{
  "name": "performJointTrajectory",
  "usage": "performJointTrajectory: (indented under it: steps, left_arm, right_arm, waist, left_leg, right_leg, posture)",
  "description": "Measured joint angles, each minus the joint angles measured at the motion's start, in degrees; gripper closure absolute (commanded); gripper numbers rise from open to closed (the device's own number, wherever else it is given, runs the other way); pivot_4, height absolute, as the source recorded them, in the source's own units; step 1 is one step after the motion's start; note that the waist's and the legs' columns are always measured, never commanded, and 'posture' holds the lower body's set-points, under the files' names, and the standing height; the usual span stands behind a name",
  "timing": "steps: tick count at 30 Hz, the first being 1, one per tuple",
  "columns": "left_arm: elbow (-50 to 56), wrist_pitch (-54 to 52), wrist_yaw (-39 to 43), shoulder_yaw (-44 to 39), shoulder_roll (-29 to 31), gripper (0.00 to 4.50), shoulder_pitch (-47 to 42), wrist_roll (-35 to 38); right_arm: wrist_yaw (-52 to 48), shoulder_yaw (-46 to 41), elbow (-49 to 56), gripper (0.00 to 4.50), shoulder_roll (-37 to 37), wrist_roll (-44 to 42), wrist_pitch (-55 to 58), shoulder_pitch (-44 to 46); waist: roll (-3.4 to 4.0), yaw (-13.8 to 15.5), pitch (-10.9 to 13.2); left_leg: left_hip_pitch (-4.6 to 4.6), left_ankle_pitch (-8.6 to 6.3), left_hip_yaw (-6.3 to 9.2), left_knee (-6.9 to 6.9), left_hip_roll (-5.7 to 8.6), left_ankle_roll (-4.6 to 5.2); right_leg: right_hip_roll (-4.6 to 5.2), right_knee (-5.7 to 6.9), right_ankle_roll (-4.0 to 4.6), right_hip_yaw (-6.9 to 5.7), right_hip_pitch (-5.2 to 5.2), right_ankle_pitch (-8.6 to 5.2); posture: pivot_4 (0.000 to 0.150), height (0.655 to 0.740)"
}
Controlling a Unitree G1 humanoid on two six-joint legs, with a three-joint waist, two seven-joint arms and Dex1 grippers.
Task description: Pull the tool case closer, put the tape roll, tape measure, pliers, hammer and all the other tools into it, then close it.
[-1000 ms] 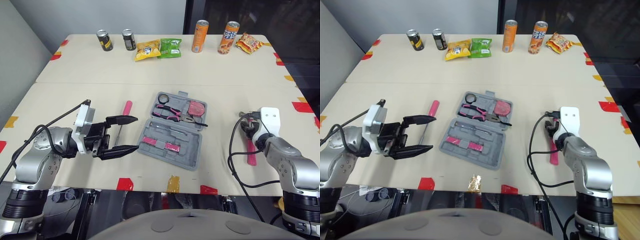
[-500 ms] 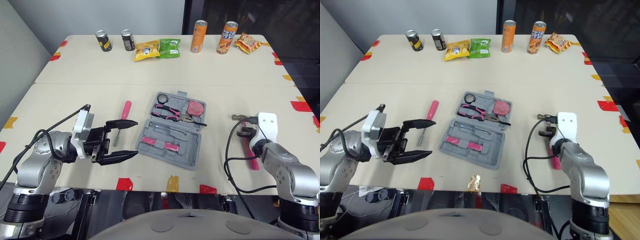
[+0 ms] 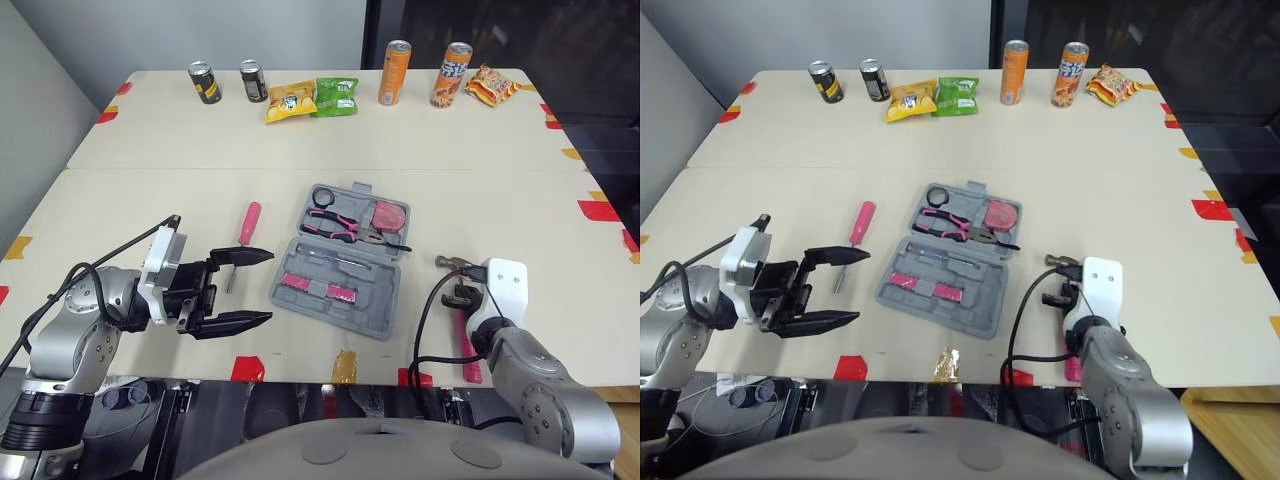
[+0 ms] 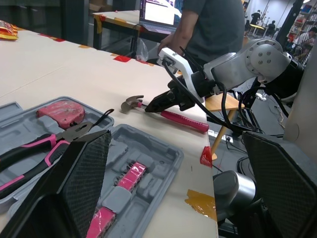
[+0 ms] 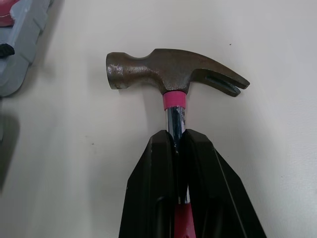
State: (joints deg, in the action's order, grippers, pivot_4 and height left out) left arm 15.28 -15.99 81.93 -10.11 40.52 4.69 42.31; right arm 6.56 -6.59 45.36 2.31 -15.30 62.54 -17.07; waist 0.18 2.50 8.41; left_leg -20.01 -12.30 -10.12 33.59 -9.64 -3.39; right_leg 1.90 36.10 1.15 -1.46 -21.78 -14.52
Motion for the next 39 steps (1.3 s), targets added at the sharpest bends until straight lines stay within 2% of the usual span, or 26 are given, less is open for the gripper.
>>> performJointTrajectory:
  steps: [6,8,13,18,22,26,31,39]
  left_arm:
    - [0.01,-0.42,-0.09,0.0,0.01,0.0,0.01,-0.01]
    - [0.02,-0.44,-0.11,0.01,0.01,0.0,0.01,-0.01]
    - [0.05,-0.51,-0.58,0.02,0.01,0.0,0.05,-0.01]
    - [0.2,-0.55,-1.27,0.08,0.0,0.0,0.14,-0.01]
    - [0.33,-0.8,-1.8,0.13,-0.02,0.0,0.21,0.0]
    - [0.61,-1.33,-2.57,0.14,-0.02,0.0,0.21,0.02]
    - [2.36,-1.79,-3.44,0.14,-0.02,0.0,0.68,0.24]
    - [3.43,-2.95,-3.87,0.12,0.02,0.0,1.23,0.55]
  right_arm:
    - [-2.34,1.54,-2.94,4.48,2.23,1.78,-4.06,0.18]
    - [-3.07,1.9,-3.89,3.54,2.66,2.09,-4.94,0.5]
    - [-5.13,3.11,-6.13,1.88,4.93,3.1,-7.48,0.93]
    - [-6.6,3.06,-9.51,1.88,5.86,3.52,-9.63,3.64]
    - [-7.23,2.13,-12.4,3.03,6.15,3.87,-10.89,6.07]
    - [-7.47,1.88,-13.37,4.37,6.75,4.52,-11.85,6.32]
    - [-7.54,1.9,-12.97,4.47,6.36,4.6,-12.91,4.71]
    - [-4.97,2.64,-4.23,4.47,2.45,4.74,-11.26,-5.15]
  waist:
    - [-0.06,-0.09,-0.03]
    - [-0.1,-0.2,-0.06]
    - [-0.13,-0.14,-0.09]
    - [-0.14,-0.23,-0.09]
    - [-0.14,-0.17,-0.1]
    - [-0.16,-0.21,-0.12]
    - [-0.18,-0.14,-0.14]
    - [-0.17,0.39,-0.2]
  left_leg:
    - [-0.02,0.01,0.01,0.02,0.01,-0.04]
    - [-0.01,0.0,0.01,0.02,0.02,-0.04]
    - [0.01,0.0,0.02,0.03,0.03,0.0]
    - [0.01,-0.02,0.02,0.16,0.04,0.11]
    - [0.01,-0.02,0.02,0.16,0.03,0.12]
    - [0.0,-0.01,0.02,0.17,0.03,0.13]
    - [0.01,-0.04,0.02,0.16,0.0,0.16]
    - [0.01,-0.06,0.04,0.13,0.0,0.13]
  right_leg:
    - [0.0,-0.04,-0.5,0.01,0.01,0.26]
    - [0.0,-0.03,-0.47,0.02,0.02,0.25]
    - [0.01,0.04,-0.07,0.04,0.06,0.05]
    - [0.02,0.09,-0.04,0.06,0.07,0.12]
    - [0.01,0.12,-0.01,0.05,0.07,0.12]
    - [0.01,0.1,0.01,0.05,0.07,0.11]
    - [-0.01,0.09,0.06,0.05,0.07,0.06]
    - [-0.01,0.04,0.02,0.02,0.07,-0.04]
  posture:
    - [0.15,0.74]
    - [0.15,0.74]
    - [0.15,0.74]
    - [0.15,0.74]
    - [0.15,0.74]
    - [0.15,0.74]
    - [0.15,0.74]
    - [0.15,0.74]
